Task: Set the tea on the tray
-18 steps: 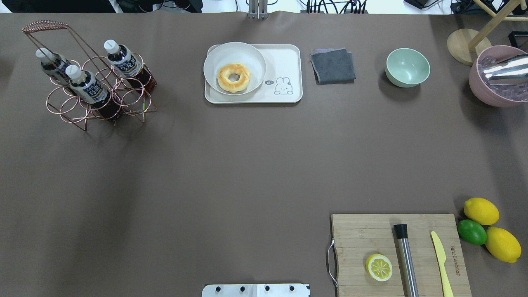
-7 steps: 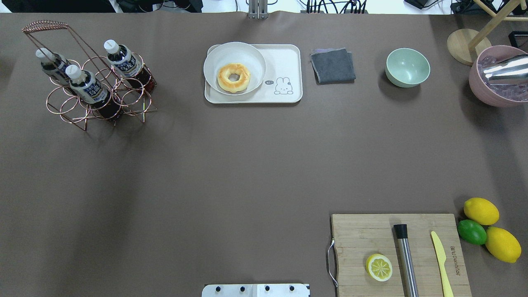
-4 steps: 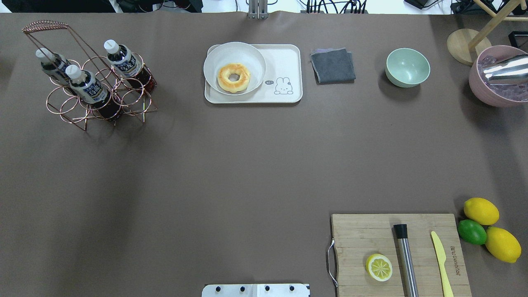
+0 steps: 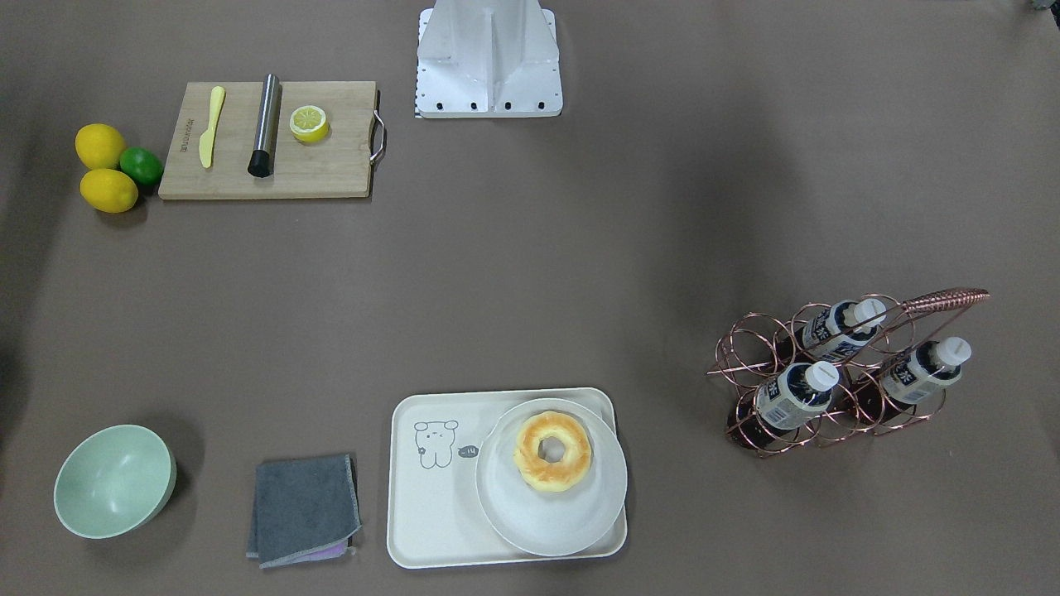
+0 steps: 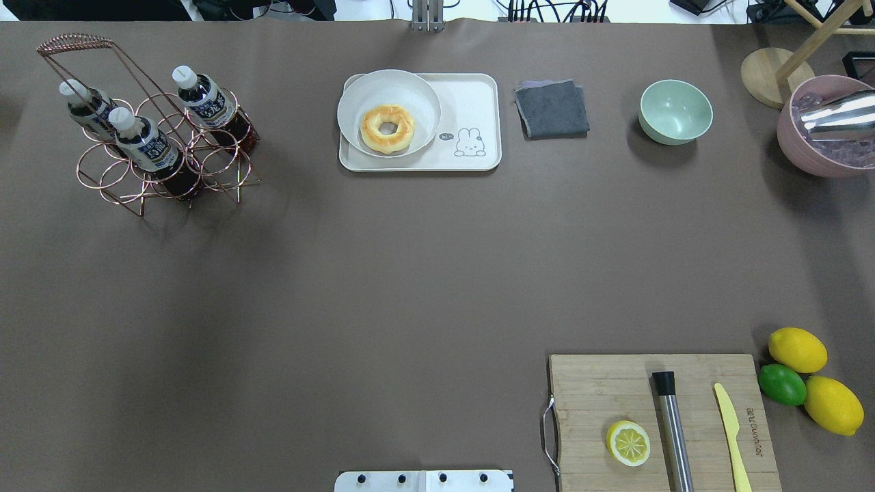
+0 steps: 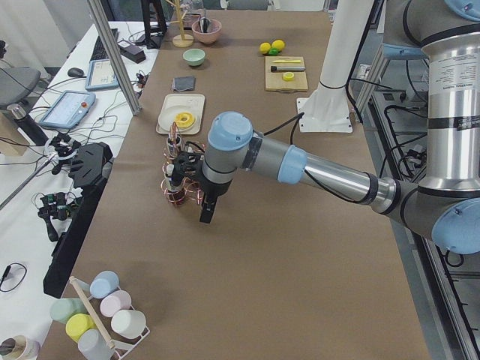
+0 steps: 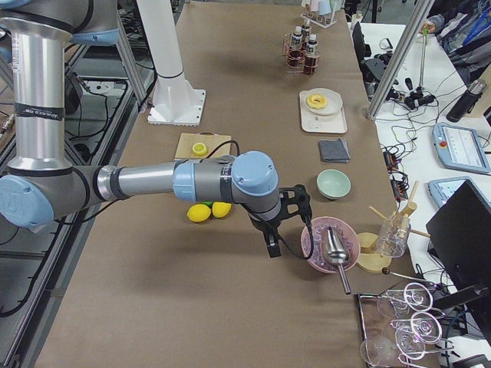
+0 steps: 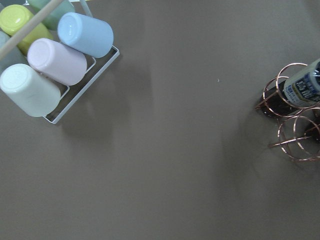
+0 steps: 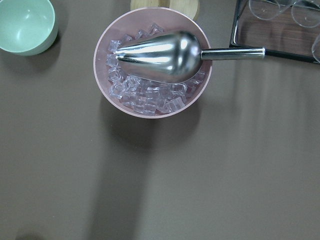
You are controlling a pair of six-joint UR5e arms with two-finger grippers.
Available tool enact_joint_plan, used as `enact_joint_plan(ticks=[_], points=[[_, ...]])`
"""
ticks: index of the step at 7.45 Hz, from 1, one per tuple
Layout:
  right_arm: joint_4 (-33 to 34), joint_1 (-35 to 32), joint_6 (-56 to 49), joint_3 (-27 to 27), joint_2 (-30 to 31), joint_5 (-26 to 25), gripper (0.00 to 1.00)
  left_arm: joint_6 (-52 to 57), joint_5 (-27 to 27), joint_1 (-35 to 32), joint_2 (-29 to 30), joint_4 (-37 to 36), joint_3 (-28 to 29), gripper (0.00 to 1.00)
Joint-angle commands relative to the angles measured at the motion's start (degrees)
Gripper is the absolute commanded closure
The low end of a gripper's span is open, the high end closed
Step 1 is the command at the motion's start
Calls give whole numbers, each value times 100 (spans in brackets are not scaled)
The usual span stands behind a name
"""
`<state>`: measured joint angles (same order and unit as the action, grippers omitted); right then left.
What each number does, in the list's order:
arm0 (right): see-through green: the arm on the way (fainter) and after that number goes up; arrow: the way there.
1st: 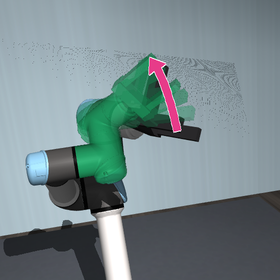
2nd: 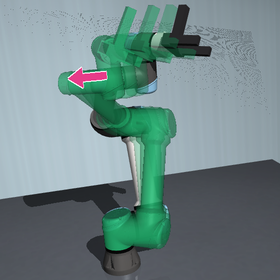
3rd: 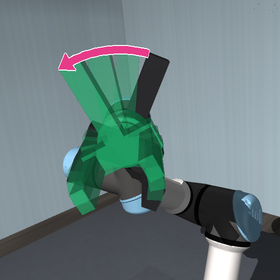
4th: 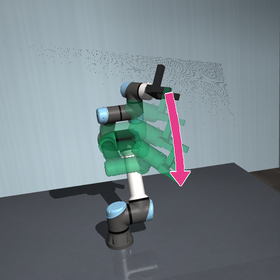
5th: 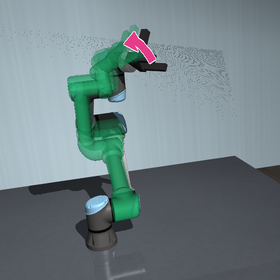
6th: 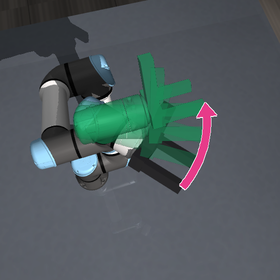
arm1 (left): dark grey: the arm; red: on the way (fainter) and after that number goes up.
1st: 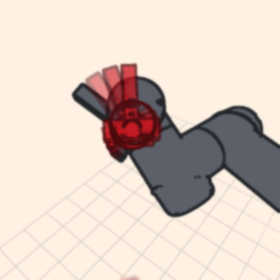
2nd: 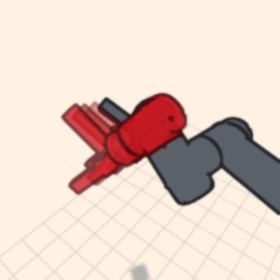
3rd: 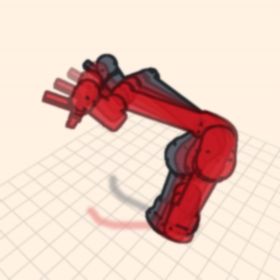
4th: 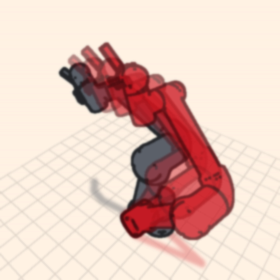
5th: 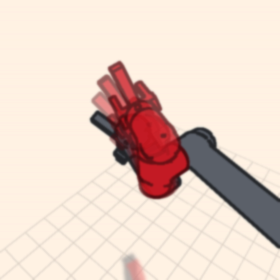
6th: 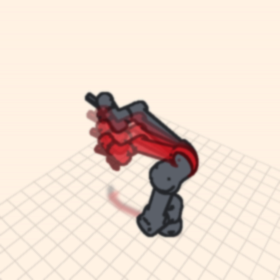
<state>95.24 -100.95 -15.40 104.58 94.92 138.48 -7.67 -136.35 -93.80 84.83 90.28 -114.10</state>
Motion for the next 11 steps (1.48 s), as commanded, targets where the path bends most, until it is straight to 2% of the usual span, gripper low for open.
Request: enact_joint_plan(ticks=[1, 2, 3, 4, 5, 8, 11], points=[[3, 5, 11, 1, 0, 3, 0, -2264, 134, 1375, 784, 7, -429, 4], [3, 5, 11, 9, 0, 3, 0, -2848, 622, 1947, 1277, -27, -307, 4], [3, 5, 11, 10, -8, 3, 0, -3019, 680, 2118, 1595, -45, -80, 4], [3, 5, 2, -8, -8, 3, 0, -3021, 732, 2207, 2068, -37, 419, 4], [3, 5, 11, -25, 0, 3, 0, -3099, 968, 2364, 2342, -45, 650, 4], [3, 5, 2, -34, 18, 3, 0, -3581, 1304, 3102, 2626, -19, 863, 4], [3, -4, 2, -8, 53, 3, 0, -3444, 1304, 3113, 2557, 7, 968, 11]])
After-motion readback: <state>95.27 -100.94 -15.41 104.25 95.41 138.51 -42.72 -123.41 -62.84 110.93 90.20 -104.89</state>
